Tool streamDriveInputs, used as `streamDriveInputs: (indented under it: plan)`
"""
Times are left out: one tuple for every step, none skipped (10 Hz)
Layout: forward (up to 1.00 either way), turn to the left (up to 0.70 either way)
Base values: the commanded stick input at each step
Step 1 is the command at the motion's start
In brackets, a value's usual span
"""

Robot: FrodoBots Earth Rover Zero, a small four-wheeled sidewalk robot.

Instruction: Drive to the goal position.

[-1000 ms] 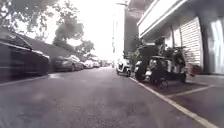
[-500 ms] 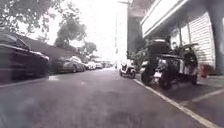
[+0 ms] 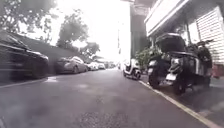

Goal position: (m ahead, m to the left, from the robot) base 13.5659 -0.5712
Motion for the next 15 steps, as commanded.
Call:
streamDriveInputs:
  plan:
    - [0.70,0.00]
    - [0.70,0.00]
    - [0.70,0.00]
    - [0.70,0.00]
    - [0.70,0.00]
    - [0.70,0.00]
    - [0.70,0.00]
    - [0.70,0.00]
    - [0.70,0.00]
    - [0.70,0.00]
    - [0.70,0.00]
    - [0.70,0.00]
    - [0.70,0.00]
    - [0.70,0.00]
    - [0.70,0.00]
